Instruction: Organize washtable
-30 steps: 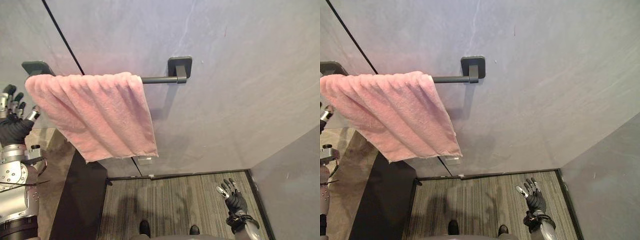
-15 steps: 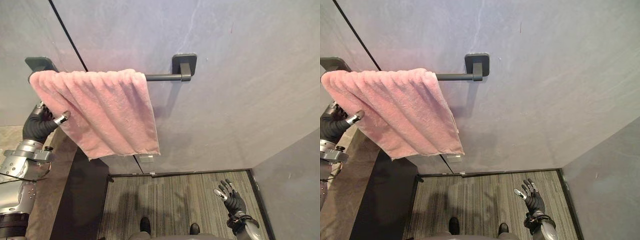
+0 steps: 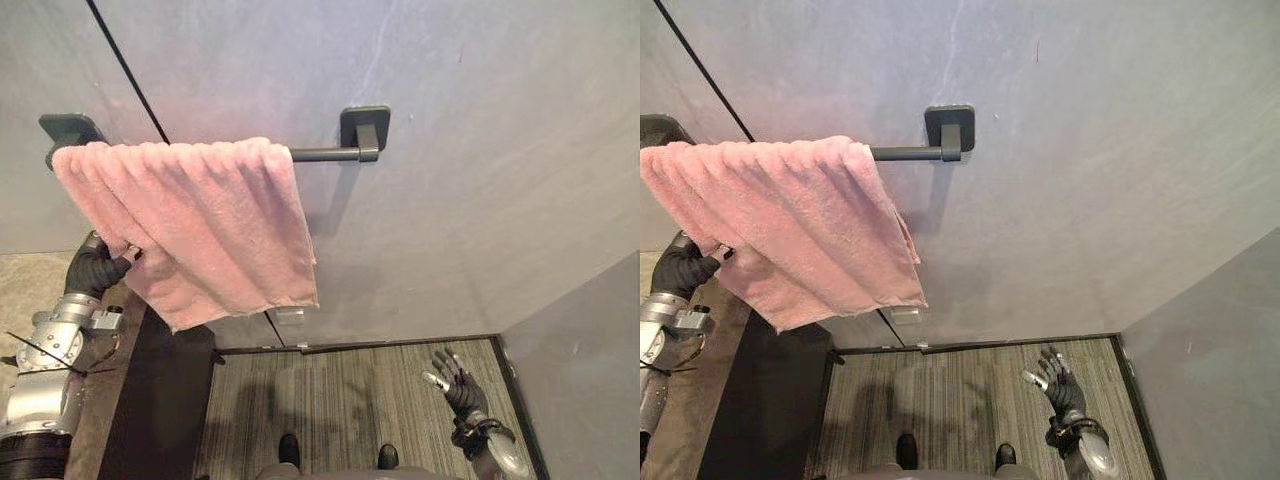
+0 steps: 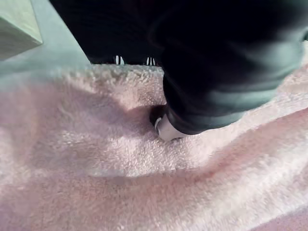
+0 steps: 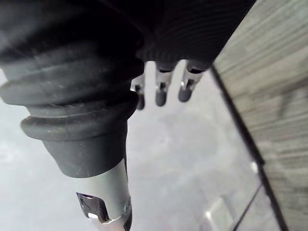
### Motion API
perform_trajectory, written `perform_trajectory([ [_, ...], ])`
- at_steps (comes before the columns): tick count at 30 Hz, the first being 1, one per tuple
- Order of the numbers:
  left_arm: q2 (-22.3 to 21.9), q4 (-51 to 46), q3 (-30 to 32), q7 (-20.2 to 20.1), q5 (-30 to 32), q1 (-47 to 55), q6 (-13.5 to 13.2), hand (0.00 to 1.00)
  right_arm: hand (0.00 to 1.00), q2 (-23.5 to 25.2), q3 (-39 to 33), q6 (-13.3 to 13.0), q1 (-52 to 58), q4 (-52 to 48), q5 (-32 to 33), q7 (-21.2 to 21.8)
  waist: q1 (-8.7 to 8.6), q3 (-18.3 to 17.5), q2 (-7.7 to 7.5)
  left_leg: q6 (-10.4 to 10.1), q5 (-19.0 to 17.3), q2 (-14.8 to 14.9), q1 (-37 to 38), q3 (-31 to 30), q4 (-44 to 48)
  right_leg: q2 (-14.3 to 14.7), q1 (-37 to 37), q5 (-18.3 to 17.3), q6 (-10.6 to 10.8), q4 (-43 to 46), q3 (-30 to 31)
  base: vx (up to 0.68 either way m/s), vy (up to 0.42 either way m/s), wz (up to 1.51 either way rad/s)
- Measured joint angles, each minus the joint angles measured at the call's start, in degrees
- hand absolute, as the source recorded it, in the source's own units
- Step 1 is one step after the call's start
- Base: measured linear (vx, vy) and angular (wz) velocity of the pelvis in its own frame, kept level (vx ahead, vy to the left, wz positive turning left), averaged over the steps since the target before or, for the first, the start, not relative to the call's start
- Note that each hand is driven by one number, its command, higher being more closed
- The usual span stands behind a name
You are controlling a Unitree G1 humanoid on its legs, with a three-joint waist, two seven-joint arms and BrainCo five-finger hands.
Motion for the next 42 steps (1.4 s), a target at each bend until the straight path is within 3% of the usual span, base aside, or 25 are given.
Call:
perform_trajectory([
  [3,-0.9,-0.41,-0.03,0.16,0.71,-1.06,0.01,1.0,0.0,-3.09,1.36,-0.03,-3.27,-7.52,0.32,1.03,-0.11,0.07,-0.29,0.0,0.0,0.13,0.0,1.09,0.0,0.15,-0.56,0.57,-0.06,-0.13,1.22,-0.03,0.003,-0.21],
  [8,-0.96,-0.35,-1.35,-0.02,0.95,-2.8,0.13,1.0,0.0,-8.87,7.73,-0.11,-13.76,-15.97,7.01,2.26,0.07,0.16,-0.51,0.04,0.05,0.16,0.07,1.82,-0.02,0.2,-0.84,1.12,0.0,-0.15,1.86,-0.02,0.001,-0.08],
  [14,-0.93,-0.28,-3.23,-0.13,-0.49,-3.64,0.29,1.0,0.0,-14.02,14.8,-0.14,-27.7,-17.74,9.21,2.17,0.37,0.16,-0.54,0.1,0.15,0.15,0.0,1.77,-0.02,0.19,-0.82,1.25,-0.03,-0.22,1.85,0.0,0.0,0.0],
  [18,-0.91,1.58,-5.3,-0.11,-2.39,-6.42,0.49,1.0,0.0,-16.26,18.66,-0.18,-37.24,-17.47,11.51,1.68,1.48,0.17,-0.51,0.14,0.34,0.17,-0.29,1.72,0.01,0.24,-0.81,1.75,-0.45,-0.79,1.76,0.0,0.0,0.0],
  [27,-0.96,2.14,-6.9,0.66,-3.5,-8.22,0.6,1.0,0.0,-13.6,28.41,0.08,-50.31,-9.49,13.58,-1.7,2.56,0.64,0.25,0.14,1.01,0.31,-1.14,1.15,-0.2,0.43,-1.01,2.44,-0.62,-1.51,1.55,-0.02,-0.005,0.03],
  [37,-2.56,3.88,-8.52,2.69,-3.48,-12.54,0.94,1.0,0.0,-2.04,38.04,1.67,-56.29,-1.6,12.85,-1.47,4.06,0.89,0.63,-0.65,2.03,1.22,-2.76,0.26,0.02,1.36,-1.99,3.07,-1.51,-2.01,0.87,-0.01,-0.012,0.03],
  [38,-2.72,3.88,-8.76,2.7,-3.48,-12.73,0.94,1.0,1.0,-1.69,38.22,1.78,-56.35,-1.32,12.64,-1.34,4.07,0.9,0.65,-0.66,2.04,1.27,-2.78,0.2,0.02,1.41,-1.99,3.07,-1.51,-2.02,0.83,-0.03,-0.017,0.04],
  [42,-3.54,3.87,-9.03,3.72,-3.38,-13.4,0.94,1.0,1.0,-0.84,38.51,2.26,-56.87,-0.33,10.51,-1.48,4.14,1.13,1.04,-0.71,2.3,1.58,-3.04,-0.53,-0.04,1.72,-1.99,3.14,-1.62,-1.94,0.33,-0.04,-0.012,0.06],
])
